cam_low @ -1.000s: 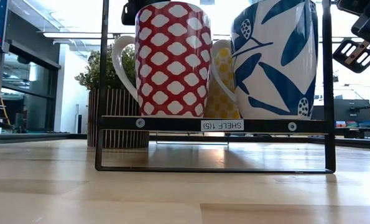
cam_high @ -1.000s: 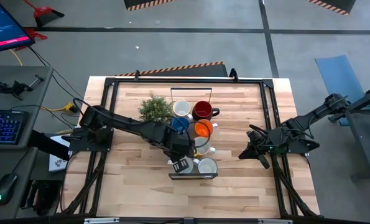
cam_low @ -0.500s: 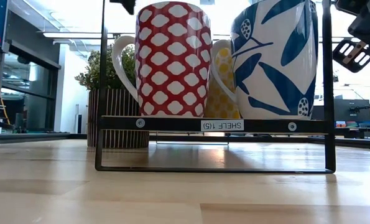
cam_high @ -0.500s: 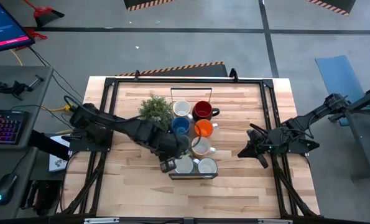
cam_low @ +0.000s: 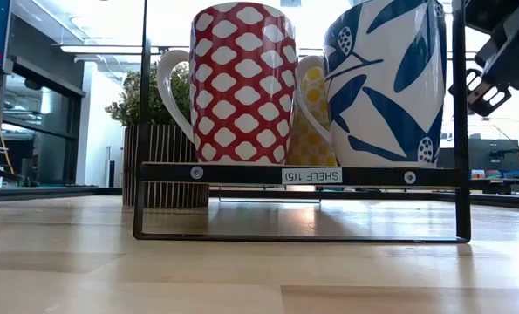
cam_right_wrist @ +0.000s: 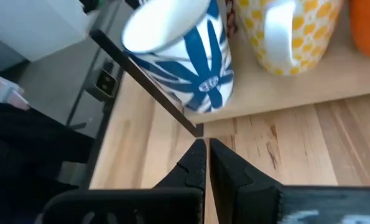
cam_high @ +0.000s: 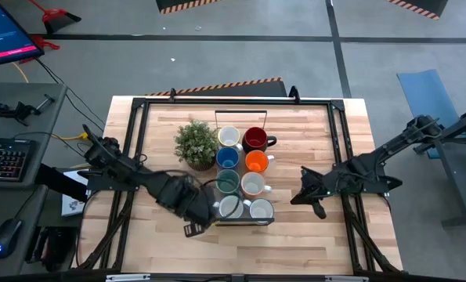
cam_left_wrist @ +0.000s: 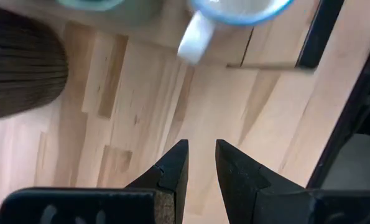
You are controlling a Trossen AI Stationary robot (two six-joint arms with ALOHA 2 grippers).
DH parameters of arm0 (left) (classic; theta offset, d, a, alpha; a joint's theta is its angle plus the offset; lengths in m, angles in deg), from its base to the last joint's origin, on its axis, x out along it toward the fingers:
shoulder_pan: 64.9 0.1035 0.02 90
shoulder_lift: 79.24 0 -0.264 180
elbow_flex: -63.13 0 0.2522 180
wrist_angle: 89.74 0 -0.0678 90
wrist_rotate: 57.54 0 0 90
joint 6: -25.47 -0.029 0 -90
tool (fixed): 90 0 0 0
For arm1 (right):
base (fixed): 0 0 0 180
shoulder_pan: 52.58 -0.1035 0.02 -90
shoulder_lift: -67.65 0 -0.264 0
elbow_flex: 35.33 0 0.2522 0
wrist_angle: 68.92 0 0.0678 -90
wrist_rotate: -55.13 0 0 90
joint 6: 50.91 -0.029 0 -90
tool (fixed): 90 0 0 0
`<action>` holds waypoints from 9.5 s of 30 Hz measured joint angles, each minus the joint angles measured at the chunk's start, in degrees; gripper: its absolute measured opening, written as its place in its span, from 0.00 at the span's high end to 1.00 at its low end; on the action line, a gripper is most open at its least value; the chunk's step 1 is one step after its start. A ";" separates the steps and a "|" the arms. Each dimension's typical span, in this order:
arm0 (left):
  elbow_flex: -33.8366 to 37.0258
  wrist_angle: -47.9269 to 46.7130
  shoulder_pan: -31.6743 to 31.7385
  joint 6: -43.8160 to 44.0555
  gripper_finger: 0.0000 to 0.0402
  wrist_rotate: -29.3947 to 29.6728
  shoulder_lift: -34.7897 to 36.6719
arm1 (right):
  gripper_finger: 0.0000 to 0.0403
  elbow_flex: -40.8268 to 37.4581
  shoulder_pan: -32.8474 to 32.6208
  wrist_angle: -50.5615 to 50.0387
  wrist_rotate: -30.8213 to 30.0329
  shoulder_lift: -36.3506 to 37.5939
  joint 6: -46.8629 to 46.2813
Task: Place coffee mugs
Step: Adjust the patterned blue mug on the shelf, then return to Home Position
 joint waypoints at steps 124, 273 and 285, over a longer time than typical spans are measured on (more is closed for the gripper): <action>27.21 13.65 -11.53 4.17 0.82 1.80 0.41 | 1.00 8.73 -4.15 1.59 -21.81 13.31 28.56; 25.14 87.72 4.17 -52.21 0.82 6.17 19.75 | 1.00 -19.34 27.54 1.62 4.50 43.95 22.13; 52.39 103.22 9.12 -51.38 0.82 -0.95 38.38 | 1.00 -19.34 27.56 1.62 4.50 43.95 22.13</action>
